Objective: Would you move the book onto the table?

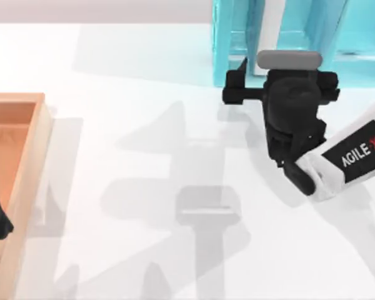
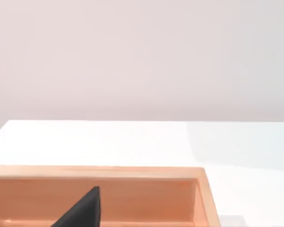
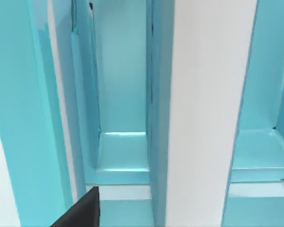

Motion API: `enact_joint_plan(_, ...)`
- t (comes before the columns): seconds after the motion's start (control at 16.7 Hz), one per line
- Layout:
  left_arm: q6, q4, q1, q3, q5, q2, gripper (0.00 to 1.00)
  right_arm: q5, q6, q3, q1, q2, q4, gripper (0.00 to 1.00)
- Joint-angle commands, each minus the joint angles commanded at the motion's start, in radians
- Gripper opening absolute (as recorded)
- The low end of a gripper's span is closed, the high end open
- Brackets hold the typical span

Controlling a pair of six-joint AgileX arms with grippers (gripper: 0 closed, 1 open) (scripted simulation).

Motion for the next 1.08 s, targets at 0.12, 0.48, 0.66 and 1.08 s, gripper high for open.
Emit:
enact_joint_plan(0.12,0.0,0.0,0.0,0.0,0.0,0.0,1.0,0.001,0.0,0.002,0.001,0.003,0.002,1.0)
enact_joint_plan(0.48,0.0,0.0,0.0,0.0,0.0,0.0,1.0,-0.011,-0.001,0.036,-0.012,0.021,-0.015,1.0)
enact_joint_plan(0.66,0.0,0.0,0.0,0.0,0.0,0.0,1.0,-0.035,-0.005,0.148,-0.036,0.083,-0.061,1.0)
enact_joint_plan(1.08,0.0,0.0,0.0,0.0,0.0,0.0,1.0,-0.102,-0.017,0.44,-0.106,0.236,-0.193,1.0)
